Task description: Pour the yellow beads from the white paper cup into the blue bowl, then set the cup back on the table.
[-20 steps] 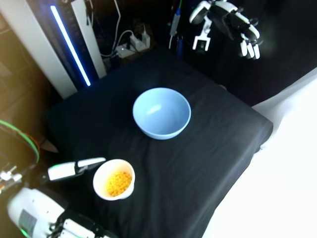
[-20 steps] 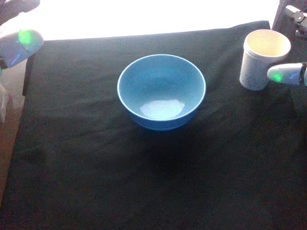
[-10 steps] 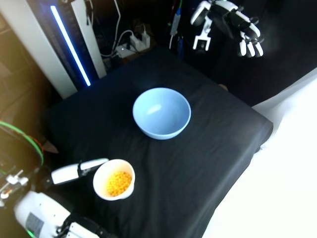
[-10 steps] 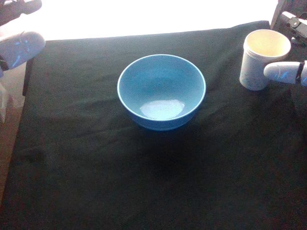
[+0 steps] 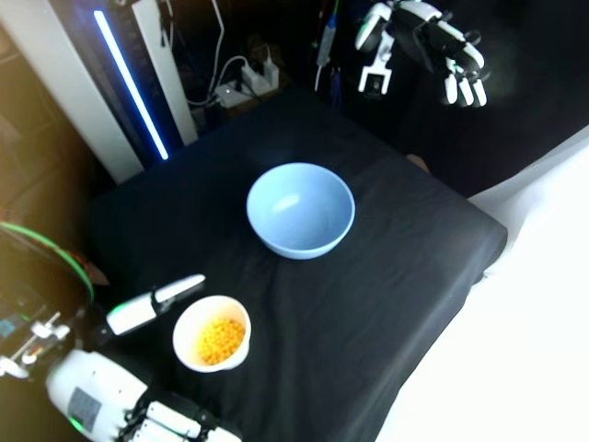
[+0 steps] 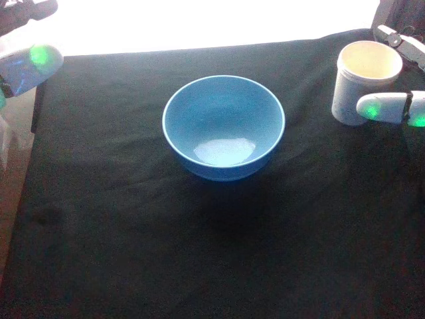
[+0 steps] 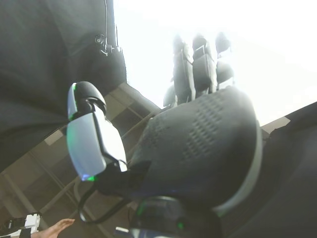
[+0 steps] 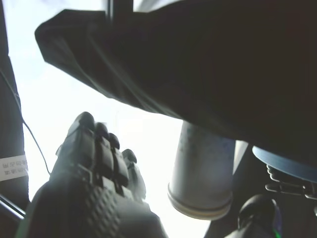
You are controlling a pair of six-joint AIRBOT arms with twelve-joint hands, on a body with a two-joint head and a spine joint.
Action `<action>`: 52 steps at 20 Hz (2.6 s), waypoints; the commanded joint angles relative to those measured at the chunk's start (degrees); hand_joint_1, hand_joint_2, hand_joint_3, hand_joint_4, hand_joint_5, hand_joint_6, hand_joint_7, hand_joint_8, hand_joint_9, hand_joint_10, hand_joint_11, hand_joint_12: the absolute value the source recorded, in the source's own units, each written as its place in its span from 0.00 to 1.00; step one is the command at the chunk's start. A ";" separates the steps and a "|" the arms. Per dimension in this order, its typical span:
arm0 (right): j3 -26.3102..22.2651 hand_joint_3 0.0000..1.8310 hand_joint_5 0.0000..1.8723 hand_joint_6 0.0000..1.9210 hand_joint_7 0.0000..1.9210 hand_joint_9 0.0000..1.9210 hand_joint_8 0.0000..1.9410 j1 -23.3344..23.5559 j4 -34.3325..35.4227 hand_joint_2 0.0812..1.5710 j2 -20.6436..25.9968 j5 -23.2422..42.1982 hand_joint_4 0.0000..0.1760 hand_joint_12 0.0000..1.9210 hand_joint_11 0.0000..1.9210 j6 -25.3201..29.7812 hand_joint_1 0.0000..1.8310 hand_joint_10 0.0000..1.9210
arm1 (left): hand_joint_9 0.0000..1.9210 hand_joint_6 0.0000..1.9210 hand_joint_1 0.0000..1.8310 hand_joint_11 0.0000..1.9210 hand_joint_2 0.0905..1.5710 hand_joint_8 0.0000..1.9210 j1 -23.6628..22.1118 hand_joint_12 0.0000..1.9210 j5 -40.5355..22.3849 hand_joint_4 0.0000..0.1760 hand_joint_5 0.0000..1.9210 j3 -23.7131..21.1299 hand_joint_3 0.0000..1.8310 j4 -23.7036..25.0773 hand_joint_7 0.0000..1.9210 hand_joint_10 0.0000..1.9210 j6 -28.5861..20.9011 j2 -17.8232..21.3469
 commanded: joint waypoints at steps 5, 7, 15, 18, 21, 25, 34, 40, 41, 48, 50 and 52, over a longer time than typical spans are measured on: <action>1.23 0.01 0.00 0.00 0.00 0.00 0.00 2.57 -0.39 0.32 -1.01 5.80 0.39 0.00 0.00 0.93 0.31 0.00 | 0.15 0.00 0.22 0.00 0.61 0.00 -0.55 0.16 -6.81 0.00 0.05 0.10 0.00 -0.50 0.25 0.00 -0.56 -0.31; 1.38 0.01 0.00 0.00 0.00 0.00 0.00 2.89 -0.58 0.32 -1.25 5.70 0.35 0.00 0.00 0.97 0.28 0.00 | 0.14 0.00 0.26 0.00 0.63 0.00 -0.60 0.12 -6.88 0.00 0.05 0.12 0.00 -0.39 0.26 0.00 -0.56 -0.54; 1.99 0.00 0.12 0.01 0.01 0.00 0.00 3.39 -0.97 0.34 -2.08 5.29 0.15 0.15 0.00 1.16 0.30 0.00 | 0.14 0.00 0.26 0.00 0.65 0.00 -2.38 0.12 -6.85 0.00 0.05 0.59 0.00 0.39 0.24 0.00 -0.58 -0.87; 2.42 0.00 0.20 0.01 0.04 0.00 0.00 3.83 -1.46 0.34 -2.65 5.08 0.14 0.01 0.00 1.35 0.32 0.00 | 0.14 0.00 0.26 0.00 0.65 0.00 -2.90 0.11 -6.63 0.00 0.05 0.65 0.00 0.93 0.26 0.00 -0.58 -0.88; 2.47 0.00 0.32 0.01 0.06 0.00 0.00 3.91 -1.71 0.34 -2.76 5.05 0.32 0.00 0.00 1.51 0.33 0.00 | 0.13 0.00 0.27 0.00 0.64 0.00 -2.90 0.07 -6.55 0.00 0.05 0.59 0.00 0.94 0.25 0.00 -0.58 -0.97; 2.47 0.01 0.41 0.01 0.07 0.00 0.00 3.89 -1.87 0.38 -2.75 4.97 0.39 0.00 0.00 1.70 0.33 0.00 | 0.13 0.00 0.28 0.00 0.64 0.00 -2.80 0.08 -6.66 0.00 0.04 0.51 0.00 0.94 0.24 0.00 -0.62 -0.97; 2.96 0.01 0.50 0.00 0.13 0.00 0.00 4.08 -2.61 0.62 -2.64 4.98 0.94 0.00 0.00 2.14 0.38 0.00 | 0.14 0.00 0.28 0.00 0.64 0.00 -2.60 0.12 -6.41 0.00 0.07 0.57 0.00 0.89 0.25 0.00 -0.63 -1.25; 2.75 0.00 0.47 0.58 0.16 0.02 0.01 4.75 -5.03 0.72 -2.63 5.04 1.00 0.00 0.00 2.61 0.53 0.00 | 0.14 0.00 0.29 0.00 0.64 0.00 -2.48 0.12 -6.12 0.00 0.06 0.73 0.00 1.02 0.27 0.00 -0.64 -1.60; 2.47 0.00 0.48 0.57 0.16 0.02 0.00 4.75 -5.30 0.72 -2.61 5.08 1.00 0.00 0.00 2.62 0.53 0.00 | 0.14 0.00 0.29 0.00 0.64 0.00 -2.48 0.11 -5.96 0.00 0.06 0.82 0.00 1.03 0.27 0.00 -0.64 -1.77; 1.17 0.00 0.49 0.55 0.20 0.06 0.00 5.22 -7.03 0.71 -0.50 6.30 1.00 0.00 0.00 2.62 0.54 0.00 | 0.14 0.00 0.30 0.00 0.64 0.00 -2.45 0.12 -5.45 0.01 0.06 1.25 0.00 1.11 0.27 0.00 -0.66 -2.42; 0.80 0.00 0.50 0.55 0.21 0.04 0.00 5.29 -7.39 0.71 0.00 7.04 1.00 0.00 0.00 2.62 0.54 0.00 | 0.15 0.00 0.30 0.00 0.65 0.00 -2.46 0.15 -5.28 0.01 0.07 1.34 0.00 1.14 0.27 0.00 -0.66 -2.54; 0.27 0.00 0.52 0.51 0.23 0.05 0.00 6.04 -8.46 0.70 0.66 7.43 1.00 0.00 0.00 2.62 0.55 0.00 | 0.16 0.00 0.30 0.00 0.65 0.00 -2.46 0.16 -5.11 0.00 0.07 1.39 0.00 1.22 0.28 0.00 -0.66 -2.69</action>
